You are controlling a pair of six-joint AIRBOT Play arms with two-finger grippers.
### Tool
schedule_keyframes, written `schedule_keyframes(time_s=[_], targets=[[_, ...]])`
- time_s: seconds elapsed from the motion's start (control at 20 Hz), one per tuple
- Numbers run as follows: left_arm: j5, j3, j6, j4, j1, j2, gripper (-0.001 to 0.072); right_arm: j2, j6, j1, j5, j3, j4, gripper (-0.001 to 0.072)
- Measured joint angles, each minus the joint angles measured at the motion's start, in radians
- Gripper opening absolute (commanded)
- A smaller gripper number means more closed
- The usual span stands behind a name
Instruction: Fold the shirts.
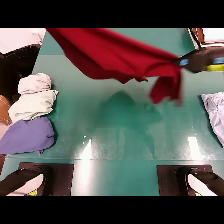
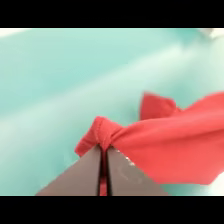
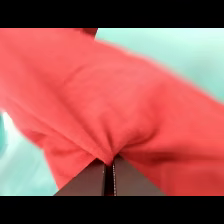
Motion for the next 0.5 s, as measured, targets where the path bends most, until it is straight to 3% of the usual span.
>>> schedule_keyframes(time_s=[0.25,0.5], targets=[[0.046,0.021,-0.020,-0.006,0.000,0.205,0.0028,0.118,0.064,-0.065,0.082,0.123,0.000,0.0017],[0.048,-0.032,-0.031,0.033,0.001,0.224,0.0029,0.066,0.147,-0.043,0.158,0.120,-0.013,0.0017]])
